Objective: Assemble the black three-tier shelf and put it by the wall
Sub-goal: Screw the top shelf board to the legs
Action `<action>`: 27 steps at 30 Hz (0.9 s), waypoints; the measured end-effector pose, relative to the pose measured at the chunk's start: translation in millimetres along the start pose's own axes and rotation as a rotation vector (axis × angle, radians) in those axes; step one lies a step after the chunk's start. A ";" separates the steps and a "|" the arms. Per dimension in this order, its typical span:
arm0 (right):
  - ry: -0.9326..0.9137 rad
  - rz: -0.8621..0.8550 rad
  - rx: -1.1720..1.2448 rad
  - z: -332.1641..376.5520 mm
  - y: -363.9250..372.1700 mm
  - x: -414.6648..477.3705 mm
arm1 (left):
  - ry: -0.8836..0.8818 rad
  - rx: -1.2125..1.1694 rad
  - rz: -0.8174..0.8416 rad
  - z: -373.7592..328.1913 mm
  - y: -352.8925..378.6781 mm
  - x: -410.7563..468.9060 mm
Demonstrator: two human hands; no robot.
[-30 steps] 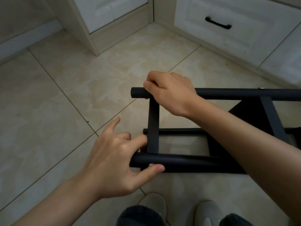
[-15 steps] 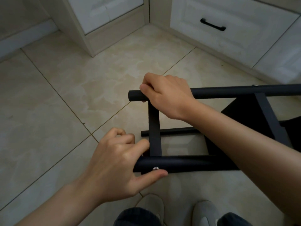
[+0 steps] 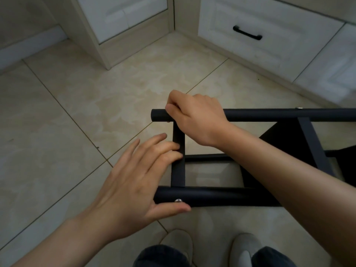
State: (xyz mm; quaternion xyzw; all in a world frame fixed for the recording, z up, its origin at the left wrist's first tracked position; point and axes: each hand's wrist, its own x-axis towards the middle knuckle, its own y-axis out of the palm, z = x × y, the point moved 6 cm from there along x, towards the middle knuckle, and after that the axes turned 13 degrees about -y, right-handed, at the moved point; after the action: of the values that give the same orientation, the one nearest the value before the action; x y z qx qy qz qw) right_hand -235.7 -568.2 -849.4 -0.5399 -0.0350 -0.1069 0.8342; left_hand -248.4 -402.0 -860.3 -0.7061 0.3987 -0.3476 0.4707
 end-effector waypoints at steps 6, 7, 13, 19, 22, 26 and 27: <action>-0.017 -0.038 -0.020 -3.9 0.5 0.3 | 0.051 -0.130 0.056 -2.2 5.1 1.0; -0.022 -0.041 -0.026 -3.9 0.7 0.5 | 0.055 -0.168 0.057 -2.2 5.5 1.1; 0.004 -0.035 0.036 -5.7 -0.5 1.9 | 0.045 -0.345 0.079 -1.3 8.1 1.9; -0.184 -0.235 0.193 1.1 -25.7 -19.1 | 0.061 -0.367 0.066 -0.4 9.1 2.9; -0.233 -0.296 0.183 -4.0 -43.4 -45.2 | 0.071 -0.379 0.033 -0.5 9.5 2.8; -0.244 -0.111 0.193 -5.5 -41.8 -79.1 | 0.077 -0.406 0.011 -0.7 9.5 2.4; -0.200 -0.056 0.232 -8.3 -37.2 -84.7 | 0.079 -0.409 0.009 -0.8 9.6 2.5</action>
State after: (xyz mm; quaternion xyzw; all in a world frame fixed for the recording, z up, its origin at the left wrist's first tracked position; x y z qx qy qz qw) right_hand -326.8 -578.5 -834.3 -0.4468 -0.1452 -0.0711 0.8799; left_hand -250.3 -406.9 -868.8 -0.7710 0.4822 -0.2847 0.3033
